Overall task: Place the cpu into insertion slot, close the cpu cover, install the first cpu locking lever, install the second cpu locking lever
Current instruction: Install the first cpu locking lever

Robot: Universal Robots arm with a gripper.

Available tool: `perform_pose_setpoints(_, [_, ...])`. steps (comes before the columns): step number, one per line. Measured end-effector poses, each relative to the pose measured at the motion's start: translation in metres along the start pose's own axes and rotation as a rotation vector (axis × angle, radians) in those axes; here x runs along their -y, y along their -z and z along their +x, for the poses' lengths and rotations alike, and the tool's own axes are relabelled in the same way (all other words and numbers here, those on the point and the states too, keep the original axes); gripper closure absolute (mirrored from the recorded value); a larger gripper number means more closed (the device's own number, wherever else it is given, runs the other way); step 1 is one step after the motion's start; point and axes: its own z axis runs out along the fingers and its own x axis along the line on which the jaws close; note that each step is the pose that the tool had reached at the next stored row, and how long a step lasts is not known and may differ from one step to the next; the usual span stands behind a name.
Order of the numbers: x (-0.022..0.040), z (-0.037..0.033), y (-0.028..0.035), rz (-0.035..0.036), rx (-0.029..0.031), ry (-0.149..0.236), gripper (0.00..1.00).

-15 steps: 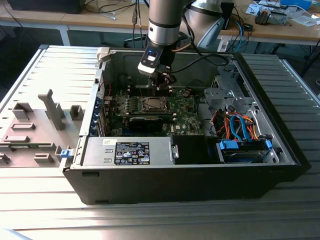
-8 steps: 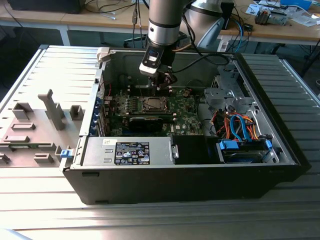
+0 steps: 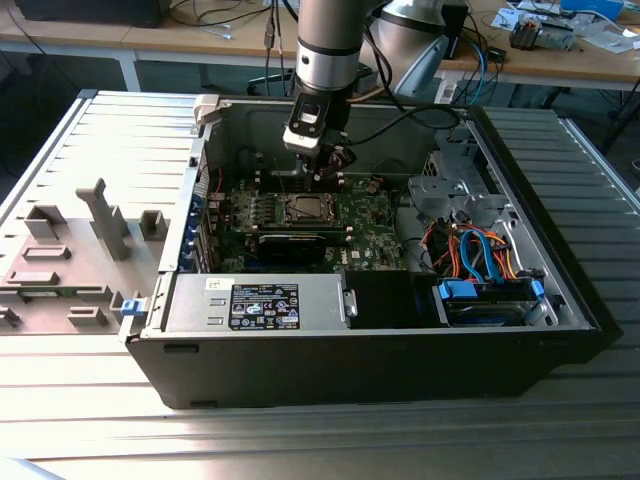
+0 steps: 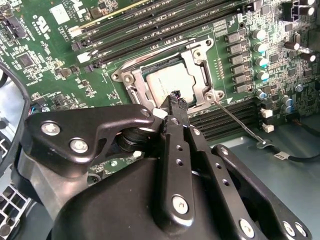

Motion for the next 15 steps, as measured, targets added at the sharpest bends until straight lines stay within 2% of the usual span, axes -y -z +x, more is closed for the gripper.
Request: perform_pose_setpoints(15, [0.0, 0.0, 0.0, 0.001, 0.0024, 0.093, 0.89])
